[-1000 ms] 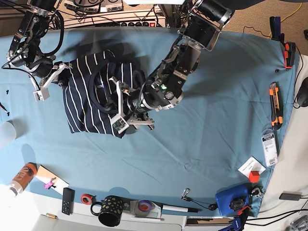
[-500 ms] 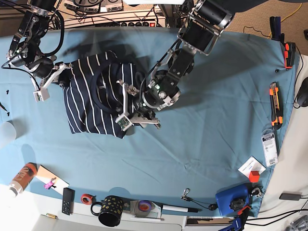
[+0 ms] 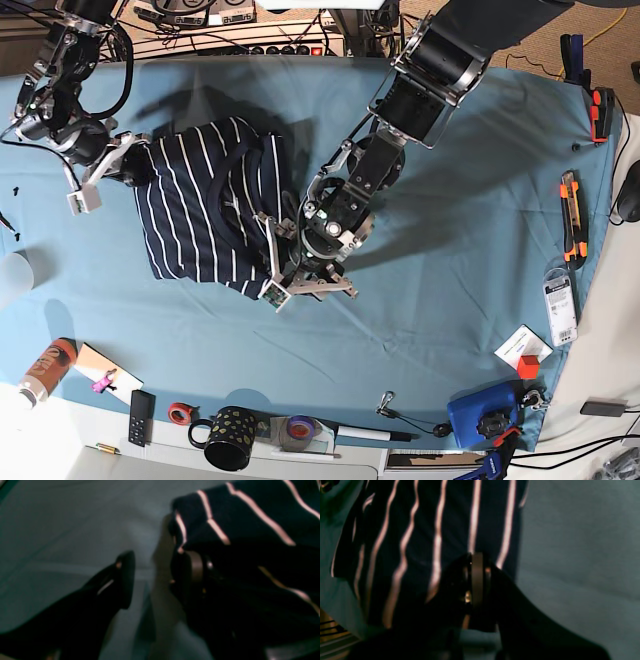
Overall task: Layout the t-shirt on the table in an organized manner, then fold the t-shirt properly
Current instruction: 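Press and tuck the stack edges with both grippers to square it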
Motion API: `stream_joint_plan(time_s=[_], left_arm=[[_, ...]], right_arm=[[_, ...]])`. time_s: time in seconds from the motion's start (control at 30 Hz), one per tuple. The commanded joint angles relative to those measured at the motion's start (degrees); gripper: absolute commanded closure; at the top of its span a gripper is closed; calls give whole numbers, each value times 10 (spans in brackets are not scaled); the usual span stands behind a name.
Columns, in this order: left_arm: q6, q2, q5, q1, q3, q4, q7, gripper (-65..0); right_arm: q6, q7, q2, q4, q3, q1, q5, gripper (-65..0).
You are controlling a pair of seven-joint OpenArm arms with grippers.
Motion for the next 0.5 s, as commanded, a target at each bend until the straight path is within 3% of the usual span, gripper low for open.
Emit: stream_joint_plan(time_s=[0.0, 0.2, 0.47], left_arm=[[23, 9, 17, -17, -3, 9, -11, -279], [-2, 10, 2, -17, -2, 9, -4, -279], [-11, 13, -54, -15, -1, 68, 85, -279]], right_arm=[[1, 11, 10, 10, 14, 5, 12, 0], [1, 10, 10, 10, 61, 7, 55, 0], [1, 10, 10, 9, 65, 49, 67, 0]])
